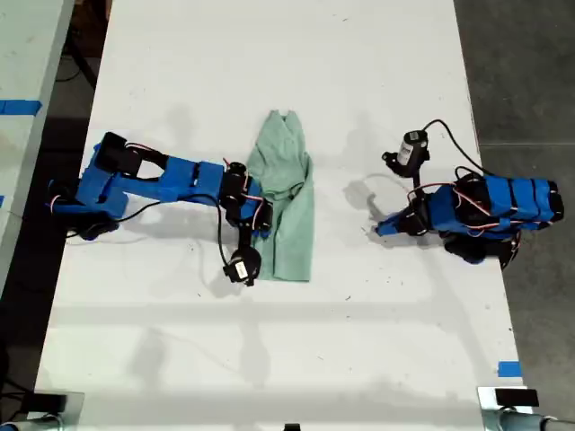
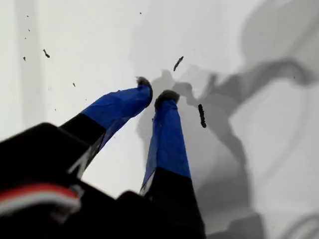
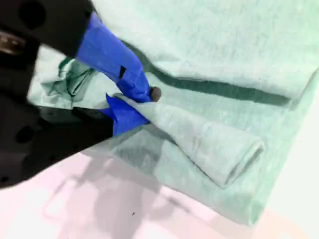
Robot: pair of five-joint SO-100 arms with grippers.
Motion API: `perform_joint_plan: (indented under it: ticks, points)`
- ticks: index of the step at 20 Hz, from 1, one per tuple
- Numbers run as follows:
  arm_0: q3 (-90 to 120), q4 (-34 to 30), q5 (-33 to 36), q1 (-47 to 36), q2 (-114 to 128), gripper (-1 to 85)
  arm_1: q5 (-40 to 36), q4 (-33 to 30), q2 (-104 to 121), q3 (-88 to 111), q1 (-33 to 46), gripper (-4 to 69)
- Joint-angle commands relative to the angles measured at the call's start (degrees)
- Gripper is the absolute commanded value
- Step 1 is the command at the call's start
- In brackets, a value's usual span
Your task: Fold t shirt
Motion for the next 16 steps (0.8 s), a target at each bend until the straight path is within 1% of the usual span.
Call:
perform_joint_plan:
  ticks: [1,2,4,6,8,11,13,16]
  points:
    - [-3.43,-4.48,0.09,0.53,-0.44,16.9,-0.79,0.18,0.88,3.52,0.44,4.9]
    - [-3.43,-5.36,0.09,0.70,-0.53,23.1,-0.79,0.18,0.88,3.52,0.44,4.9]
    - [-3.43,-5.63,0.44,0.88,0.00,24.5,-0.79,0.18,0.88,3.52,0.44,4.9]
    - [-3.43,-5.71,1.05,1.05,1.32,23.9,-0.79,0.18,0.88,3.52,0.44,4.9]
    - [-3.43,-5.71,1.85,1.32,3.16,22.4,-0.79,0.18,0.88,3.52,0.44,4.9]
    - [-2.64,-3.08,1.85,1.85,8.88,19.8,-0.79,0.18,0.88,3.52,0.44,4.9]
    - [-1.85,1.05,0.26,2.02,14.68,17.5,-0.79,0.18,0.88,3.52,0.44,4.9]
    - [0.70,7.21,-3.60,2.29,25.14,9.8,-0.79,0.18,0.88,3.52,0.44,4.9]
